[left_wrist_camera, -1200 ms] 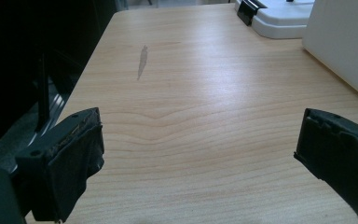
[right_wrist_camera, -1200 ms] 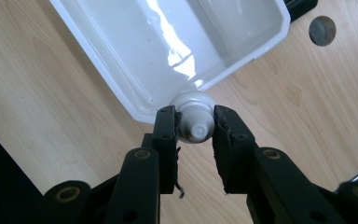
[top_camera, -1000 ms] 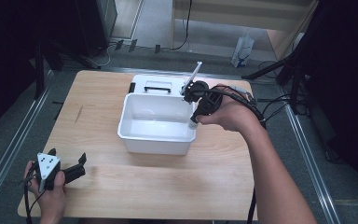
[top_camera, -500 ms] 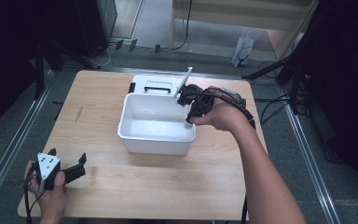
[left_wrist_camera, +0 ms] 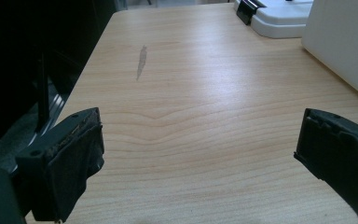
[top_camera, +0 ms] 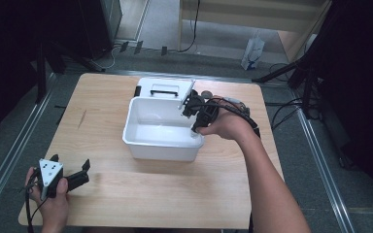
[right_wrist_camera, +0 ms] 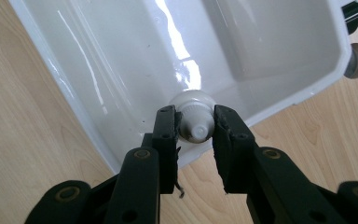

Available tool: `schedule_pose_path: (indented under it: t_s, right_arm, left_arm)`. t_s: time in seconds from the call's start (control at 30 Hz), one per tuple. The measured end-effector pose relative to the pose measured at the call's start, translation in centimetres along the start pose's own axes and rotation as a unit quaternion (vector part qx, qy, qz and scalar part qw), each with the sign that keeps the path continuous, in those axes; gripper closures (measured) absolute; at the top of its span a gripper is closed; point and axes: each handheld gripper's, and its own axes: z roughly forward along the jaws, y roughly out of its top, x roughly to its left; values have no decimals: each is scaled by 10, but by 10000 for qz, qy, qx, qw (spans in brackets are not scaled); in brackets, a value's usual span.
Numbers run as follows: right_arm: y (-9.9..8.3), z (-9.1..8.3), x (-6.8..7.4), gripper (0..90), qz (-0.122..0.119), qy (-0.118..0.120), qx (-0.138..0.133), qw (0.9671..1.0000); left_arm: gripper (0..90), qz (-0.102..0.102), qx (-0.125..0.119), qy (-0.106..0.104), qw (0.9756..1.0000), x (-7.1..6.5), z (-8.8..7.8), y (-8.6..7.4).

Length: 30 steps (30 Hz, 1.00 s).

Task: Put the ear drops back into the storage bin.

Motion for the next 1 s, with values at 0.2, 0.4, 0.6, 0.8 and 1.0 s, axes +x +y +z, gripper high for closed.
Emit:
schedule_pose_path:
  t_s: [0.2, 0.4, 0.6, 0.8, 1.0]
  right_arm:
    - [-3, 15, -1, 722, -62, 22, 35, 10000]
    - [-5, 25, 0, 722, -255, 54, -43, 9997]
    - [-6, 38, 6, 721, -604, 33, 50, 9982]
    - [-5, 53, 9, 720, -782, 11, 184, 9968]
    - [-3, 65, 11, 720, -927, 42, 342, 9951]
  left_arm:
    - [14, -8, -13, 2, 10000, 0, 0, 0]
    - [14, 4, -10, 7, 10000, -1, 0, 0]
    - [14, 14, -4, 3, 10000, -1, 0, 0]
    - [14, 8, 6, 3, 10000, 0, 0, 0]
    - [14, 13, 16, 5, 10000, 0, 0, 0]
